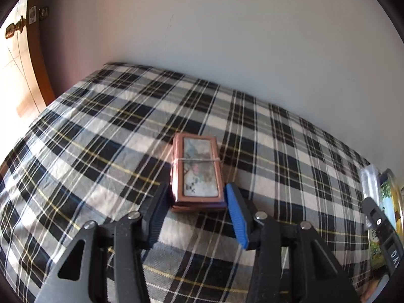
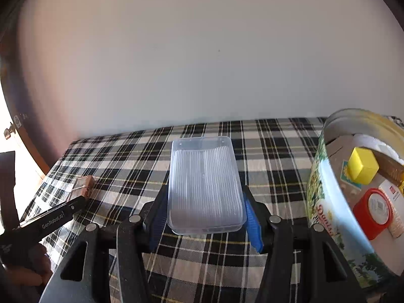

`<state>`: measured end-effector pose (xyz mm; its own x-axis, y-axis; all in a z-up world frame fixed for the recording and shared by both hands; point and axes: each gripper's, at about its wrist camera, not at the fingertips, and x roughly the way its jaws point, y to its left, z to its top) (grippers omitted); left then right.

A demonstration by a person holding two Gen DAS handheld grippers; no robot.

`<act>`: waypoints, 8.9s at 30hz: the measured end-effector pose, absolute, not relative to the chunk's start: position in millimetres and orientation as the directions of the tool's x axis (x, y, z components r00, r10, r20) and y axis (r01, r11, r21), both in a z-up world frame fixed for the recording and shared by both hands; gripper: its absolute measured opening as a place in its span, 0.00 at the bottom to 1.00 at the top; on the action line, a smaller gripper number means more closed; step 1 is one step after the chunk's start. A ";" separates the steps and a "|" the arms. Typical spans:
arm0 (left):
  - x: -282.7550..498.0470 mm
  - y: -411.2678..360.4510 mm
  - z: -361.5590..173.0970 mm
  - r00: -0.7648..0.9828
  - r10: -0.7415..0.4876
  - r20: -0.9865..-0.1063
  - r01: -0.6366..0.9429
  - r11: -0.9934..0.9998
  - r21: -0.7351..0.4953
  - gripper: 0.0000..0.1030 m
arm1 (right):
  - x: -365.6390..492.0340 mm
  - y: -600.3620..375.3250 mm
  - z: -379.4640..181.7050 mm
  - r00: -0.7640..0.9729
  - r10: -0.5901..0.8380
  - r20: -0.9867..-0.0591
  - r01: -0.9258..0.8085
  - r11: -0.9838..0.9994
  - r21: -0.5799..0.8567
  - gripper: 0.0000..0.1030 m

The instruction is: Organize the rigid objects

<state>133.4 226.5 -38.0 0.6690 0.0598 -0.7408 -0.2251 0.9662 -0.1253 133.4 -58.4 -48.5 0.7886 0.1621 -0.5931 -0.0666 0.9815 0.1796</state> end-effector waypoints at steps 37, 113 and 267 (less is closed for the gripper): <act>82.4 141.9 13.1 0.919 0.054 -0.391 -0.075 0.996 -0.040 0.43 | 68.7 -78.8 -6.3 0.974 0.034 -0.226 -0.012 0.995 0.098 0.55; 33.2 -4.7 10.4 0.934 -0.031 -0.356 0.033 0.999 -0.001 0.43 | -24.8 -145.2 12.0 0.987 0.037 -0.156 -0.041 0.999 -0.021 0.55; 29.4 -139.3 6.6 0.946 -0.140 -0.291 0.176 0.979 0.103 1.00 | -37.9 -294.3 8.0 0.970 -0.219 -0.108 0.237 0.947 0.217 0.78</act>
